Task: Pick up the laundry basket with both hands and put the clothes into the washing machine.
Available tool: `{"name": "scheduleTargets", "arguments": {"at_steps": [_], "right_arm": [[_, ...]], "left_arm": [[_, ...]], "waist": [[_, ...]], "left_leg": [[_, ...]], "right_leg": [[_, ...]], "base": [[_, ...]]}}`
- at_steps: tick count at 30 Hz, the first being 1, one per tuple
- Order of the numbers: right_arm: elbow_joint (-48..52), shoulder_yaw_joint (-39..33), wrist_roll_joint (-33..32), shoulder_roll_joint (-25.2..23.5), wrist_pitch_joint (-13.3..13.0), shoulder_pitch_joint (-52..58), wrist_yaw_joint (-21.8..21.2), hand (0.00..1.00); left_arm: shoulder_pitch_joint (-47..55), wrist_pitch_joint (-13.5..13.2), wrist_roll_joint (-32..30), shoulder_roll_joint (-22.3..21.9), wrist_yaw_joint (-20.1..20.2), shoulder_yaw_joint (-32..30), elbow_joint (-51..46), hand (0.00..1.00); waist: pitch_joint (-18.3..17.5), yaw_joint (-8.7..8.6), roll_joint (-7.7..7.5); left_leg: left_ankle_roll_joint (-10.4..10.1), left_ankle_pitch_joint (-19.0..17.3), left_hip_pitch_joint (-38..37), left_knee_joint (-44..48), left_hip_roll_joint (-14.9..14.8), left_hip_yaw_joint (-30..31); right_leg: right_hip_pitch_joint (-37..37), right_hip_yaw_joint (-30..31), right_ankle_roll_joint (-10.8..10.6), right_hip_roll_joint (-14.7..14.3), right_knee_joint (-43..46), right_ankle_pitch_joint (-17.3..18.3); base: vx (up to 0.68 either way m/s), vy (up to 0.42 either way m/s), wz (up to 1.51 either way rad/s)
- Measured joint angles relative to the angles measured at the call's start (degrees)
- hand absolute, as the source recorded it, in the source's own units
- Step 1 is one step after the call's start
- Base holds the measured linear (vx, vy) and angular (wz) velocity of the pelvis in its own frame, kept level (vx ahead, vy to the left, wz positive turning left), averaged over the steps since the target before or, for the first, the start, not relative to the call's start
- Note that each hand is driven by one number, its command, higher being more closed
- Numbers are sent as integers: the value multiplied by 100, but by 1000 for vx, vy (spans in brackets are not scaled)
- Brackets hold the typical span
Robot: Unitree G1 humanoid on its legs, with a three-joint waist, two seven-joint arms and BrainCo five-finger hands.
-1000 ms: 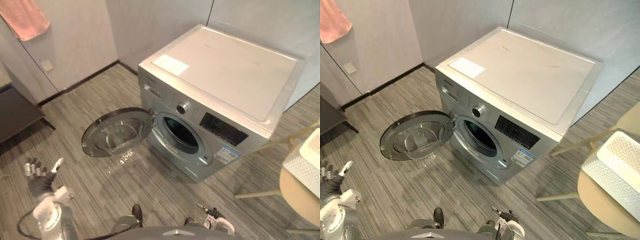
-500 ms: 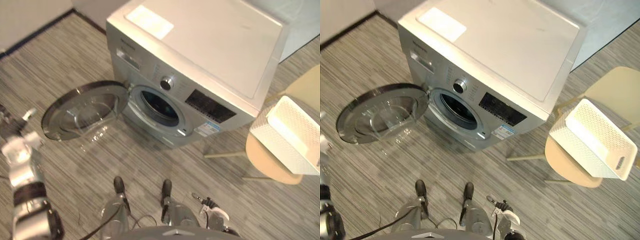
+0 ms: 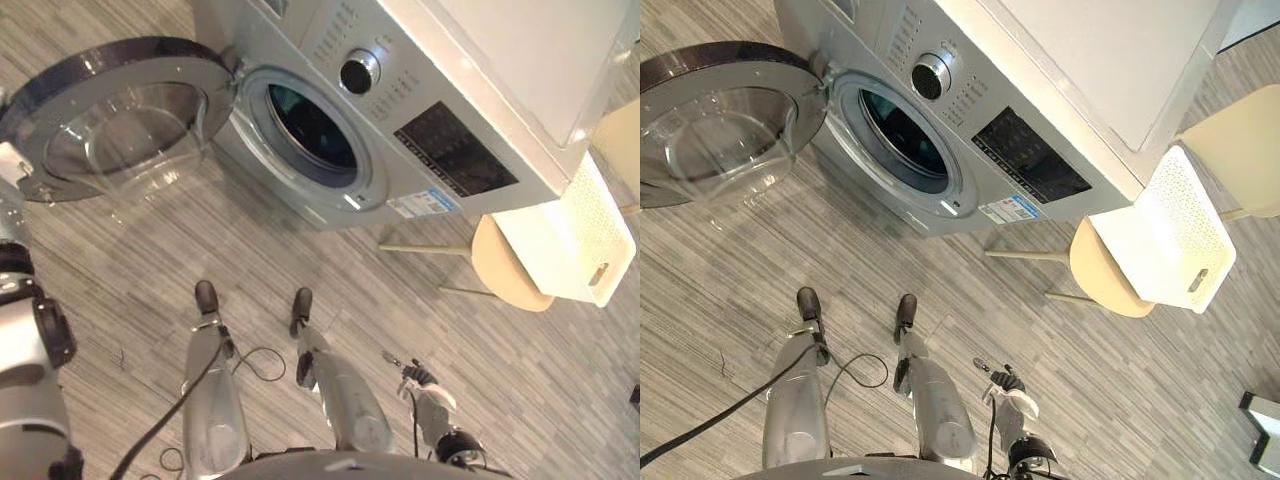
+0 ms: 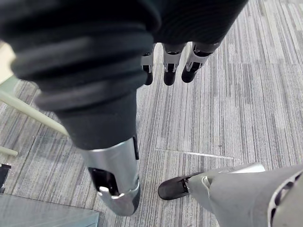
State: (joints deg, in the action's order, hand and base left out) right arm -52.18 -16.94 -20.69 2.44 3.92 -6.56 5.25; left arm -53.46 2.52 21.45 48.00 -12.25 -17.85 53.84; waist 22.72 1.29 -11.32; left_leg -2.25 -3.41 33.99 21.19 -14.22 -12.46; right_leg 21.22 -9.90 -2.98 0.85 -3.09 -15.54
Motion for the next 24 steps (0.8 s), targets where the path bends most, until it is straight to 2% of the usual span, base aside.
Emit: {"name": "scheduleTargets", "arguments": {"at_steps": [4,7,11,12,13,15,16,18,19,20,21,23,24], "right_arm": [[-33,33,6,0,4,0,-13,0],[-106,3,19,0,25,-1,-18,0],[-345,-208,81,9,99,-62,-16,0],[-388,-307,84,10,136,-116,-16,0],[-410,-367,90,7,142,-143,-16,0],[-510,-497,125,0,158,-170,-13,0],[-523,-549,196,-16,170,-152,-10,0],[-521,-649,319,-110,208,-28,-2,0],[-521,-648,317,-170,209,60,0,0],[-514,-647,318,-200,207,121,0,0],[-505,-646,318,-233,209,290,-1,0],[-501,-648,319,-214,209,445,1,0],[-494,-649,319,-189,207,549,2,0]], "left_arm": [[131,-28,-145,-164,2,6,28,0],[583,-84,-120,-498,3,-15,-11,0],[1756,-145,-13,-1696,57,45,-223,0],[2076,-144,-15,-2048,153,213,-220,0],[2211,-144,-26,-2221,199,340,-223,0],[2739,-63,-40,-2904,333,1120,-198,0],[2872,-32,-38,-3064,374,1280,-196,0],[3354,32,-42,-3606,515,2139,-193,0],[3548,52,-67,-3830,567,2679,-200,0],[3640,58,-85,-3924,608,2968,-223,0],[3874,80,-138,-4132,709,3622,-476,0],[4049,75,-147,-4293,802,4086,-862,0],[4133,66,-129,-4375,891,4324,-1144,0]], "waist": [[1,33,1],[7,58,4],[5,63,7],[-4,45,29],[-10,41,39],[-64,-35,47],[-111,-75,62],[-394,-242,98],[-565,-274,128],[-671,-284,156],[-892,-294,274],[-1021,-301,421],[-1123,-341,568]], "left_leg": [[13,81,-21,0,-25,24],[15,105,-201,-27,9,-7],[-4,39,-796,-250,342,-166],[7,32,-883,-308,431,-174],[7,33,-939,-363,480,-168],[-17,81,-1217,-672,693,-177],[-14,128,-1291,-768,736,-186],[-8,296,-1558,-1171,883,-288],[-20,364,-1721,-1390,923,-402],[-16,396,-1796,-1482,947,-468],[-22,497,-2025,-1768,1003,-592],[-34,538,-2291,-2023,1063,-721],[-9,599,-2455,-2157,1080,-799]], "right_leg": [[-25,-2,-1,-36,-20,1],[-181,4,-12,-14,-39,18],[-593,5,-113,315,164,584],[-569,16,-128,399,299,701],[-544,42,-122,432,370,723],[-527,145,-115,582,603,912],[-532,159,-109,609,640,953],[-544,227,-130,691,686,1049],[-546,330,-125,702,689,1056],[-544,373,-124,707,682,1056],[-573,499,-122,707,648,1056],[-662,629,-112,706,607,1053],[-739,689,-113,693,564,1054]], "base": [[41,-11,1],[38,7,5],[-23,14,16],[-77,13,-4],[-83,26,-10],[-70,34,-6],[-43,31,-1],[7,25,-12],[38,13,-29],[85,17,-45],[85,18,-38],[102,27,-40],[108,27,-38]]}}
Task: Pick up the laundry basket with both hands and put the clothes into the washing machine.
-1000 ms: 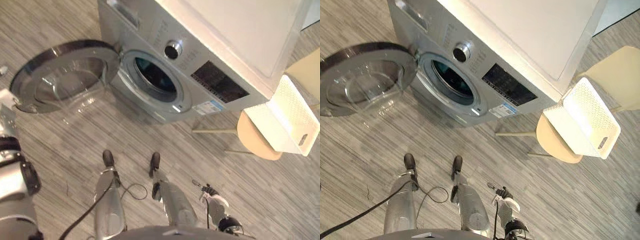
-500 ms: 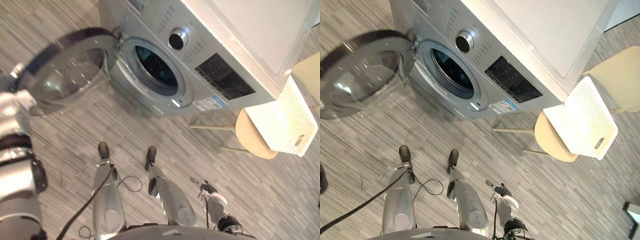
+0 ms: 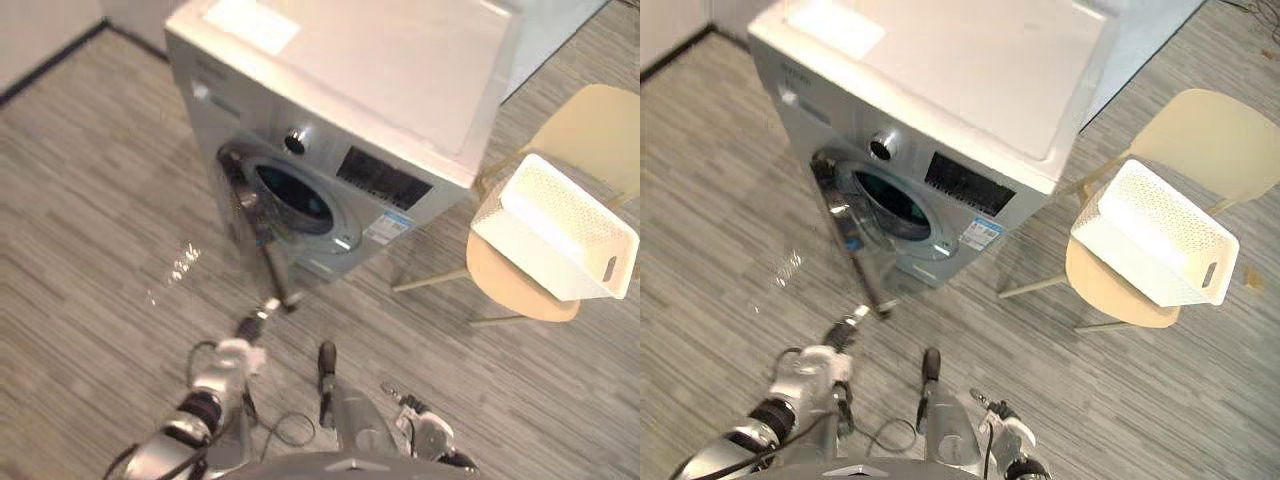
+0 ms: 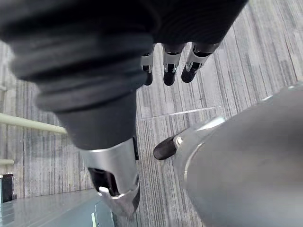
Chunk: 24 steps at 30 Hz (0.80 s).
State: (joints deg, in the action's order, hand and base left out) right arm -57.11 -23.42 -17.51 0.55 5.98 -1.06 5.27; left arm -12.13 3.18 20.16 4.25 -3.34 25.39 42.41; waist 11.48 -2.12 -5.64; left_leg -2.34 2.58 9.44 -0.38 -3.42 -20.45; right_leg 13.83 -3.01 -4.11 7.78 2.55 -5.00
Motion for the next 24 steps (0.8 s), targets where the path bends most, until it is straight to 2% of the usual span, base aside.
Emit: {"name": "scheduleTargets", "arguments": {"at_steps": [3,7,10,15,17,21,24], "right_arm": [[-5,-60,0,19,-1,169,9,0],[-20,-435,15,46,-3,407,29,0],[-165,-733,216,113,2,448,37,0],[-342,-964,216,99,48,448,29,0],[-467,-1115,216,97,49,435,26,0],[-480,-1124,216,102,48,436,16,0],[-522,-1152,216,104,48,445,-25,0]], "left_arm": [[30,-91,115,-18,152,194,-604,0],[14,-203,-34,40,256,100,-811,0],[179,-213,-725,146,264,-187,-557,0],[507,-126,-1730,277,218,-1323,835,0],[714,-48,-2080,312,90,-2133,1594,0],[1340,138,-2451,360,-25,-3338,2213,0],[1711,261,-2493,339,-45,-4260,2363,0]], "waist": [[-226,-115,218],[-379,-195,307],[-426,-258,326],[-435,-281,343],[-466,-265,372],[-523,-199,457],[-591,-148,539]], "left_leg": [[-21,53,-270,-182,24,-110],[-24,36,-526,-297,7,-172],[5,47,-672,-381,5,-154],[13,25,-843,-401,13,-81],[10,24,-880,-401,8,7],[-22,-2,-1038,-409,12,49],[-65,-14,-1059,-440,-1,237]], "right_leg": [[-102,231,6,-65,-121,-7],[-356,266,-8,-123,-319,-26],[-519,221,-80,-142,-418,-73],[-773,102,-82,-139,-546,-74],[-873,12,-92,-137,-556,-63],[-1027,-55,-66,-118,-544,12],[-1176,-256,-49,-106,-527,94]], "base": [[123,19,-48],[118,1,-18],[117,-16,1],[59,-20,6],[7,-23,20],[-39,-15,7],[-59,-23,33]]}}
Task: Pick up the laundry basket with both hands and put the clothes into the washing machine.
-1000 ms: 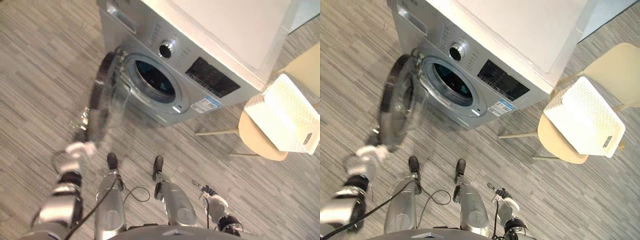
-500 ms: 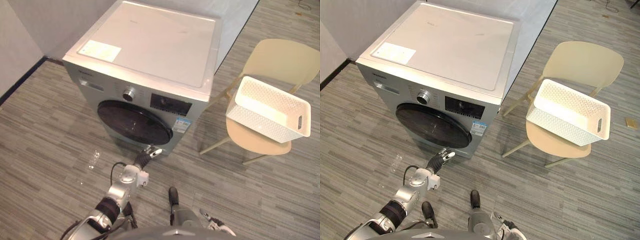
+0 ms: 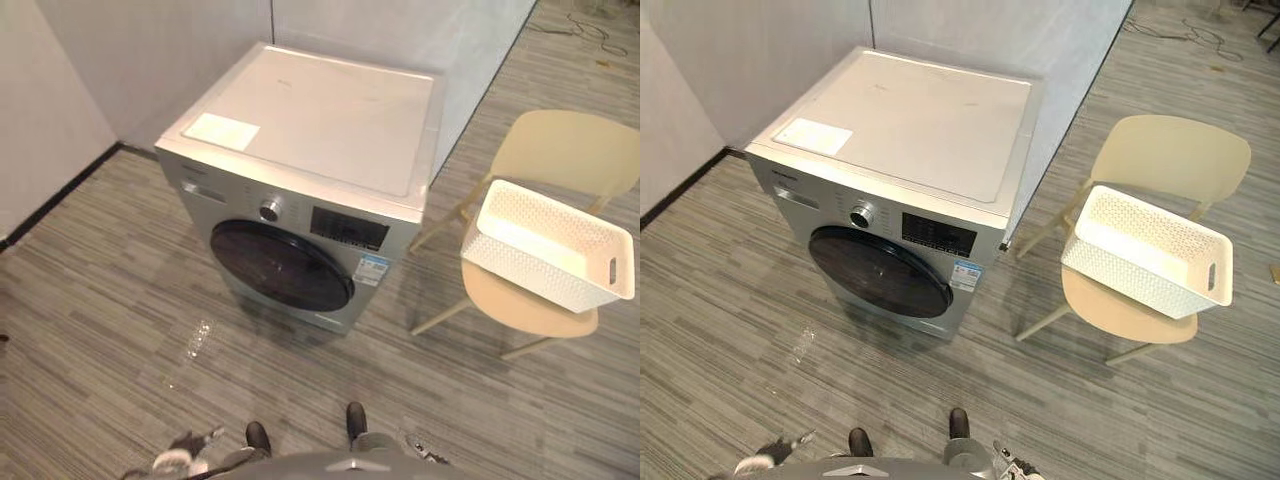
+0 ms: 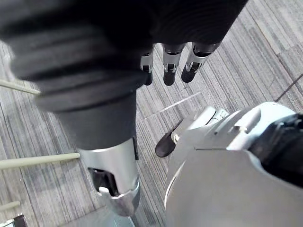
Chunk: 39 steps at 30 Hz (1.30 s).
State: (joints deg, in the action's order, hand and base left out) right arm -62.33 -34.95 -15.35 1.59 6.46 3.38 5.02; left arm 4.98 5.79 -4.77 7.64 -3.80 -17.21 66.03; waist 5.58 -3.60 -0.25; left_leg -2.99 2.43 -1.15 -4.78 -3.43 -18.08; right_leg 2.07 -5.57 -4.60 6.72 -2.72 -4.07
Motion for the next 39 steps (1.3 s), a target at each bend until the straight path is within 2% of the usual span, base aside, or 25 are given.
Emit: {"name": "scheduleTargets", "arguments": {"at_steps": [5,7,9,10,12,14,15,17,19,22,23,25,26,27,28,29,30,31,32,33,34,35,36,37,39], "right_arm": [[-168,14,0,78,-4,-82,-90,0],[-169,16,1,68,-3,-104,-92,0],[-154,1,6,95,-6,-141,-91,0],[-150,2,6,99,-7,-149,-91,0],[-134,5,7,90,-7,-140,-82,0],[35,123,17,50,-1,-132,-80,0],[136,206,76,54,-4,-157,-81,0],[317,265,242,20,-4,-291,-93,0],[329,271,273,-4,0,-413,-91,0],[335,254,351,-4,-1,-448,-88,0],[292,211,362,-3,-1,-448,-88,0],[215,213,419,-4,-2,-474,-97,0],[93,271,442,-2,-13,-532,-103,0],[34,277,448,26,-34,-481,-112,0],[58,277,453,42,-127,-450,-109,0],[108,279,457,92,-189,-479,-111,0],[76,292,456,107,-154,-446,-116,0],[57,322,454,98,-130,-394,-116,0],[70,358,445,-4,-99,-229,-114,0],[103,285,397,-129,-117,-93,-108,0],[141,282,399,-164,-114,-50,-108,0],[250,287,388,-201,-106,38,-106,0],[309,288,373,-227,-110,80,-104,0],[360,304,298,-231,-118,108,-101,0],[470,355,203,-203,-115,157,-103,0]], "left_arm": [[330,71,21,-164,-106,-529,-11,0],[356,69,117,-293,-138,-701,-76,0],[368,51,468,-531,-204,-904,-298,0],[365,47,504,-566,-207,-979,-339,0],[327,21,812,-627,-203,-1115,-502,0],[306,-23,975,-796,-205,-1383,-674,0],[307,-29,974,-851,-205,-1463,-691,0],[304,-28,977,-958,-205,-1541,-692,0],[288,-27,973,-974,-204,-1631,-706,0],[303,-8,959,-1043,-214,-1770,-709,0],[344,-2,945,-1039,-211,-1772,-689,0],[395,11,926,-978,-211,-1801,-670,0],[417,14,912,-926,-205,-1686,-618,0],[409,13,910,-870,-205,-1564,-555,0],[365,11,906,-786,-211,-1385,-472,0],[315,19,904,-691,-206,-1161,-440,0],[255,39,903,-571,-206,-921,-450,0],[226,37,903,-499,-206,-800,-486,0],[210,31,876,-362,-200,-598,-645,0],[112,4,881,-306,-218,-514,-806,0],[76,-2,898,-320,-218,-508,-855,0],[32,-9,908,-339,-215,-504,-915,0],[6,-20,911,-368,-216,-514,-929,0],[-96,-60,916,-425,-223,-526,-937,0],[-138,-108,912,-505,-220,-526,-925,0]], "waist": [[-74,82,18],[-49,121,-5],[66,262,71],[78,283,85],[147,285,86],[231,449,71],[241,499,105],[242,563,201],[259,570,187],[327,562,199],[331,599,186],[333,665,69],[271,653,-24],[244,597,-40],[251,510,-28],[288,467,-91],[289,400,-89],[289,357,-173],[317,344,-262],[337,363,-406],[350,360,-444],[354,358,-434],[361,360,-424],[387,346,-383],[388,345,-296]], "left_leg": [[0,-6,69,113,-48,308],[-21,-215,388,706,-129,553],[-17,-642,891,1881,-335,781],[-28,-688,967,2083,-362,796],[0,-664,1111,2447,-401,576],[23,-681,1143,2538,-440,161],[-42,-791,1226,2539,-448,141],[26,-887,1317,2310,-419,16],[57,-862,1301,1929,-405,-519],[271,-716,1127,1838,-529,-1367],[289,-725,1036,1837,-494,-1472],[393,-813,869,1707,-252,-1471],[387,-819,730,1368,22,-1448],[380,-815,611,1212,141,-1393],[400,-796,547,1152,242,-1228],[405,-793,496,1164,275,-1012],[479,-757,361,1171,288,-661],[487,-754,292,1164,308,-480],[570,-747,166,1163,331,-84],[694,-720,131,1190,326,278],[698,-719,140,1209,318,456],[685,-752,207,1289,268,793],[672,-766,220,1306,270,947],[662,-836,222,1388,280,1239],[613,-987,219,1535,269,1620]], "right_leg": [[-155,-337,6,-1,89,159],[-212,-540,35,-6,214,297],[-299,-786,17,-78,529,503],[-315,-847,-4,-84,611,566],[-414,-1165,-46,40,849,776],[-363,-1276,-87,174,1173,977],[-288,-1276,-89,181,1186,978],[-192,-1224,-111,191,1070,906],[-181,-1224,-95,230,750,769],[-248,-1218,-178,362,644,601],[-299,-1204,-234,422,620,650],[-258,-1067,-306,646,877,854],[-198,-1071,-282,848,1166,1093],[-187,-1062,-215,929,1416,1108],[32,-1060,-300,1052,2263,1166],[490,-907,-204,1187,3497,1048],[686,-621,-236,1186,4324,606],[736,-481,-248,1161,4643,365],[914,-170,-273,1037,5214,-121],[1105,91,-332,794,5706,142],[1224,167,-308,652,5871,379],[1480,202,-228,382,5995,790],[1600,182,-215,290,5950,955],[1720,148,-179,179,5591,1184],[1751,238,-154,53,4482,1285]], "base": [[-24,-17,41],[9,-17,62],[-41,-15,51],[-50,0,78],[-18,41,88],[-82,70,51],[-97,81,11],[-80,52,5],[7,30,23],[28,63,27],[35,139,-4],[45,157,-15],[43,117,8],[128,118,33],[161,92,48],[182,92,84],[127,63,95],[192,18,139],[268,-43,150],[267,-77,143],[232,-135,134],[141,-136,109],[172,-175,138],[174,-175,121],[212,-228,126]]}}
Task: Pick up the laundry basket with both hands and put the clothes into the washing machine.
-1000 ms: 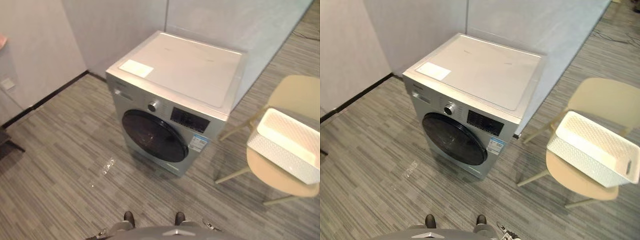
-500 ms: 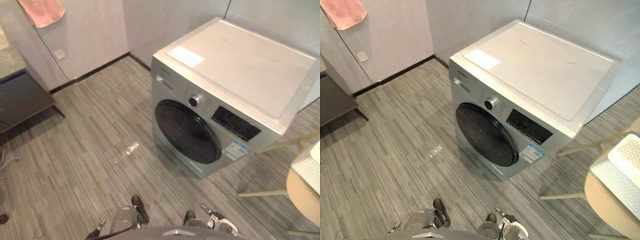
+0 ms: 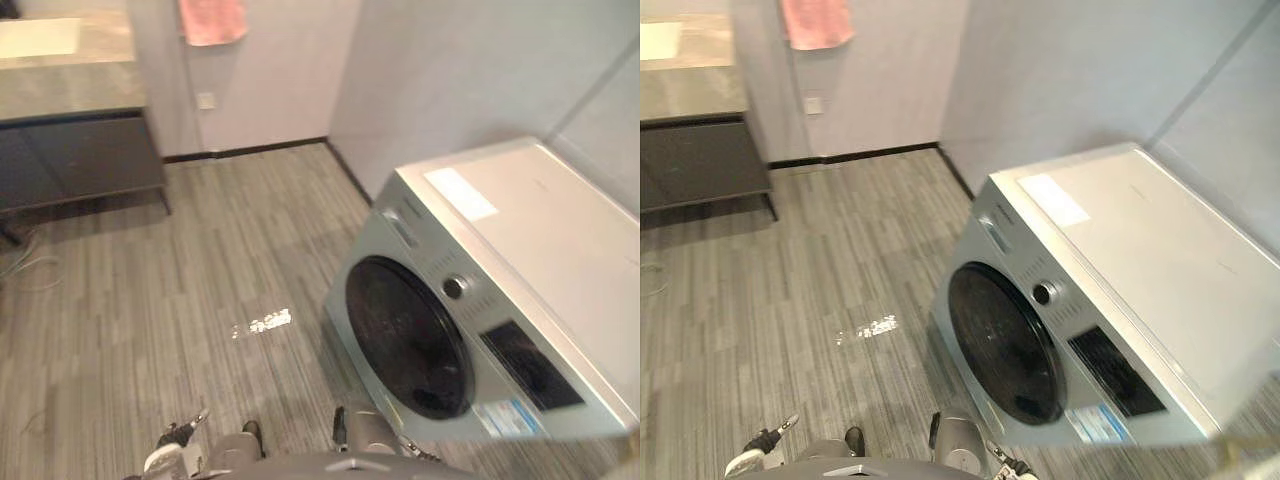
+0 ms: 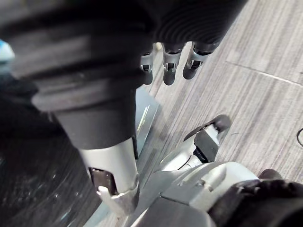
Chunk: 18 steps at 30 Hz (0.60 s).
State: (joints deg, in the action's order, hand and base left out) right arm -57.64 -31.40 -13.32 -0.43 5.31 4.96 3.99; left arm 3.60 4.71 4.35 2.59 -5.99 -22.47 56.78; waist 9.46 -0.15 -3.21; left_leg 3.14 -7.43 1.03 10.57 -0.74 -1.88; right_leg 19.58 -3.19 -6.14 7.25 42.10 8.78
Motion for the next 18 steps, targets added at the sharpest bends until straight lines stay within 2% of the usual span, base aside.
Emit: {"name": "scheduleTargets", "arguments": {"at_steps": [1,2,3,4,5,6,7,8,9,10,11,12,13,14,15,16,17,18], "right_arm": [[51,57,-34,-7,-9,30,2,0],[46,64,-41,-2,-3,34,3,0],[46,99,-41,4,5,38,5,0],[46,131,-41,13,7,38,7,0],[44,197,-41,23,10,40,7,0],[34,184,-45,0,48,35,0,0],[31,142,-179,85,236,37,-177,0],[16,87,-518,232,605,37,-515,0],[-20,-187,-1006,362,967,76,-784,0],[-14,-298,-1153,334,975,87,-791,0],[28,-492,-1335,277,993,99,-717,0],[17,-492,-1334,312,1006,162,-573,0],[19,-491,-1334,320,1005,192,-494,0],[24,-475,-1331,333,1000,220,-401,0],[31,-387,-1293,286,841,265,-218,0],[44,-249,-1192,255,666,290,-139,0],[79,2,-937,220,343,307,6,0],[152,66,-837,181,171,246,35,0]], "left_arm": [[-13,-35,-9,-73,0,-52,0,0],[-26,-41,-22,-115,4,-124,-1,0],[-35,-39,-95,-165,8,-221,0,0],[-37,-37,-130,-170,11,-232,2,0],[-36,-33,-190,-167,23,-244,1,0],[-58,-32,-239,-157,17,-292,12,0],[-48,-15,-241,-213,17,-293,25,0],[52,-15,-237,-356,15,-291,38,0],[108,-15,-237,-598,15,-226,44,0],[110,-15,-261,-608,16,-217,40,0],[82,-17,-274,-618,25,-194,47,0],[16,6,-274,-642,23,-144,54,0],[-4,6,-275,-654,22,-104,46,0],[-47,-3,-275,-673,22,-95,17,0],[-112,-2,-275,-608,24,-89,4,0],[-136,-4,-273,-554,21,-44,3,0],[-182,-12,-272,-477,18,34,2,0],[-231,-17,-272,-437,15,45,-3,0]], "waist": [[21,-1,45],[18,5,65],[5,6,90],[2,1,92],[-25,3,51],[-145,33,-81],[-169,26,23],[-302,7,222],[-468,-110,549],[-477,-146,594],[-451,-253,674],[-423,-255,743],[-404,-243,775],[-365,-198,813],[-339,-159,731],[-324,-126,646],[-316,-71,549],[-274,-17,490]], "left_leg": [[-79,-107,9,89,-29,193],[-133,-217,-8,180,-55,319],[-271,-346,-16,306,-109,480],[-344,-422,-16,372,-132,571],[-508,-558,-18,474,-168,713],[-737,-699,-60,549,-228,727],[-830,-753,-140,533,-363,733],[-958,-805,-192,569,-601,725],[-1026,-865,32,1181,-845,490],[-1026,-864,113,1357,-871,427],[-1031,-791,301,2271,-942,159],[-1022,-640,512,3292,-1091,-138],[-960,-463,606,3697,-1184,-285],[-798,50,784,4302,-1359,-535],[-874,832,1069,4892,-1404,-553],[-818,842,1204,5128,-1384,-592],[-598,-88,1465,5106,-1393,-696],[-570,-550,1633,4484,-1442,-863]], "right_leg": [[-153,142,49,-48,-965,-35],[-231,264,112,-64,-1513,-94],[-319,284,154,-54,-1918,-180],[-371,280,181,-49,-2010,-204],[-453,262,221,-48,-2074,-213],[-475,254,140,-85,-2000,-395],[-469,208,157,-193,-1849,-278],[-461,100,253,-361,-1823,-155],[-531,8,317,-537,-1934,-63],[-573,-2,322,-555,-1956,-43],[-777,-53,304,-569,-2051,-35],[-1031,-73,341,-596,-2141,-45],[-1164,-82,360,-612,-2177,-20],[-1414,-93,349,-650,-2210,34],[-1662,-81,345,-547,-2341,37],[-1760,-80,321,-436,-2417,38],[-1863,-86,206,-273,-2521,48],[-1898,-92,95,-144,-2525,80]], "base": [[174,-223,121],[196,-276,127],[195,-276,100],[276,-414,104],[388,-611,84],[400,-622,67],[445,-593,28],[412,-363,3],[433,-305,0],[351,-179,-2],[396,-104,-1],[370,-51,0],[398,34,5],[280,128,9],[255,169,9],[202,219,13],[144,273,12],[135,297,14]]}}
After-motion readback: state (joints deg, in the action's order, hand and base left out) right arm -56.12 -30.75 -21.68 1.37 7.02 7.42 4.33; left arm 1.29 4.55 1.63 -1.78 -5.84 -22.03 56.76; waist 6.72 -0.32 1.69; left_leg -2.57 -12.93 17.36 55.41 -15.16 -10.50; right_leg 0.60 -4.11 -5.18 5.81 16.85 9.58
